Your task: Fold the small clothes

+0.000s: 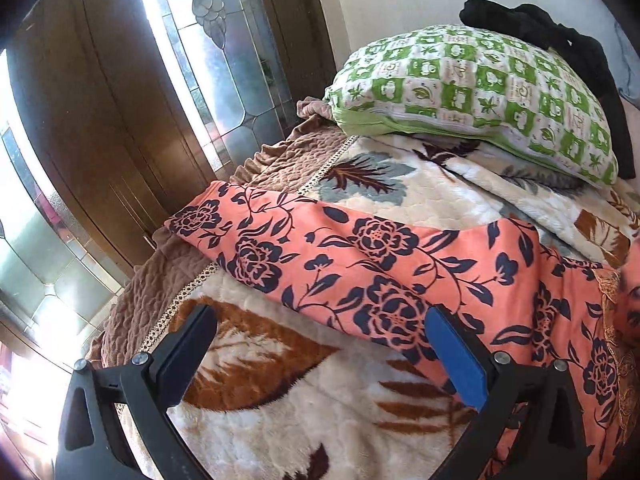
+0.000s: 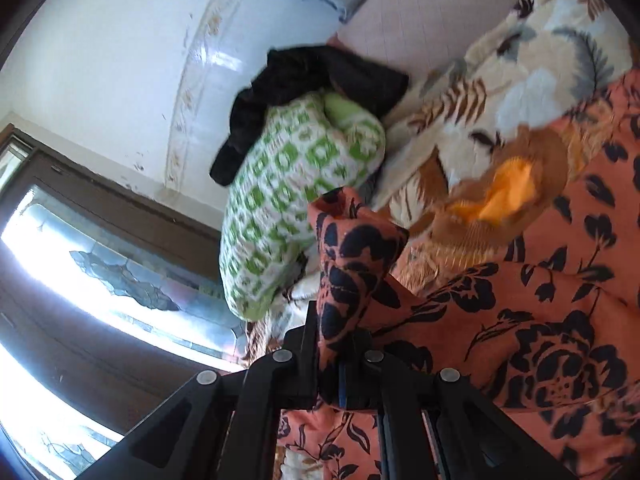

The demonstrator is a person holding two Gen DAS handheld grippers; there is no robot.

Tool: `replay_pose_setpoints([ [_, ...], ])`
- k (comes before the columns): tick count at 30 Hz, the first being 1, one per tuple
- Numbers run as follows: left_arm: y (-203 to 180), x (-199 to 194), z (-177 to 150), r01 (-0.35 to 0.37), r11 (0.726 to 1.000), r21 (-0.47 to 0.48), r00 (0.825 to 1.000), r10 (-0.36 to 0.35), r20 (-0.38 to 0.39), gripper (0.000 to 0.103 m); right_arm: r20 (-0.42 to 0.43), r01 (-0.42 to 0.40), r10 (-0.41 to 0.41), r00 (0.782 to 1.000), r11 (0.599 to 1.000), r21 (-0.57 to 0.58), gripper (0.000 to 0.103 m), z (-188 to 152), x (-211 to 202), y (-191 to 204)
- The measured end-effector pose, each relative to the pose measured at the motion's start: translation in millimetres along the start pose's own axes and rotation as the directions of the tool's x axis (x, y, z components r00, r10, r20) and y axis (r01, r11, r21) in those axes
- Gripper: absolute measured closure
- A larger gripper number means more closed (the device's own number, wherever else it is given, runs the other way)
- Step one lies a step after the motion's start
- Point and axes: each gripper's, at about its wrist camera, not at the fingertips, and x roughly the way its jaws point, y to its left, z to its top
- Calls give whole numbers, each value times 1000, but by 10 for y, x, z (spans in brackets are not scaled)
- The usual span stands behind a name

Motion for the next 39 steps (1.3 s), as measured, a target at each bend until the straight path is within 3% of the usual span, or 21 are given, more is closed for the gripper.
replay_pose_setpoints([
  [4, 116, 97, 46, -8, 1000, -16, 1000, 8, -27, 0, -151, 64, -63, 987, 998, 5, 87, -445, 505, -75],
  [6, 164, 145, 65, 7, 999, -40, 999, -9, -52, 0, -221, 66, -63, 973, 998, 6, 57, -595, 635, -125],
  [7, 187, 160, 72, 16, 998, -54, 998, -20, -62, 0, -250, 29, -24, 968, 999, 16, 29, -657, 664, -151],
  [8, 207, 167, 76, 26, 997, -69, 997, -31, -70, 0, -252, -23, 26, 967, 1000, 15, 25, -717, 611, -141],
  [10, 219, 169, 75, 48, 995, -90, 995, -55, -80, 0, -256, -60, 43, 966, 996, -61, 19, -768, 477, -25],
  [13, 150, 118, 65, 86, 993, -82, 993, -92, -73, 0, -245, -105, 68, 967, 984, -143, 20, -726, 230, 52],
  [14, 102, 83, 62, 97, 993, -66, 993, -101, -61, 0, -219, -90, 53, 974, 982, -163, 21, -684, 115, 42],
  [18, -206, -55, 18, 183, 983, 30, 983, -182, -31, 0, -116, 47, -74, 990, 974, -223, 45, -387, -374, -108],
  [22, -630, -234, -99, 231, 959, 166, 972, -234, -1, 0, -27, 245, -261, 965, 933, -263, 49, -52, -931, -464],
  [26, -1004, -311, -242, 255, 929, 268, 965, -262, -9, 0, 38, 375, -377, 925, 897, -232, 49, 275, -1451, -862],
  [30, -1310, -150, -403, 259, 905, 337, 966, -243, -89, 0, 34, 425, -426, 904, 885, -191, 49, 448, -1692, -1232],
  [32, -1455, -14, -522, 243, 890, 387, 968, -199, -151, 0, -6, 445, -452, 892, 879, -169, 57, 490, -1669, -1431],
  [33, -1481, 27, -552, 239, 891, 386, 969, -191, -159, 0, -28, 444, -453, 891, 884, -146, 63, 503, -1650, -1527],
  [37, -1406, 12, -528, 268, 908, 322, 959, -219, -182, 0, -44, 452, -462, 886, 881, -140, 63, 582, -1634, -1513],
  [39, -1378, -69, -504, 283, 914, 291, 957, -247, -153, 0, -26, 450, -460, 888, 878, -163, 63, 605, -1662, -1439],
])
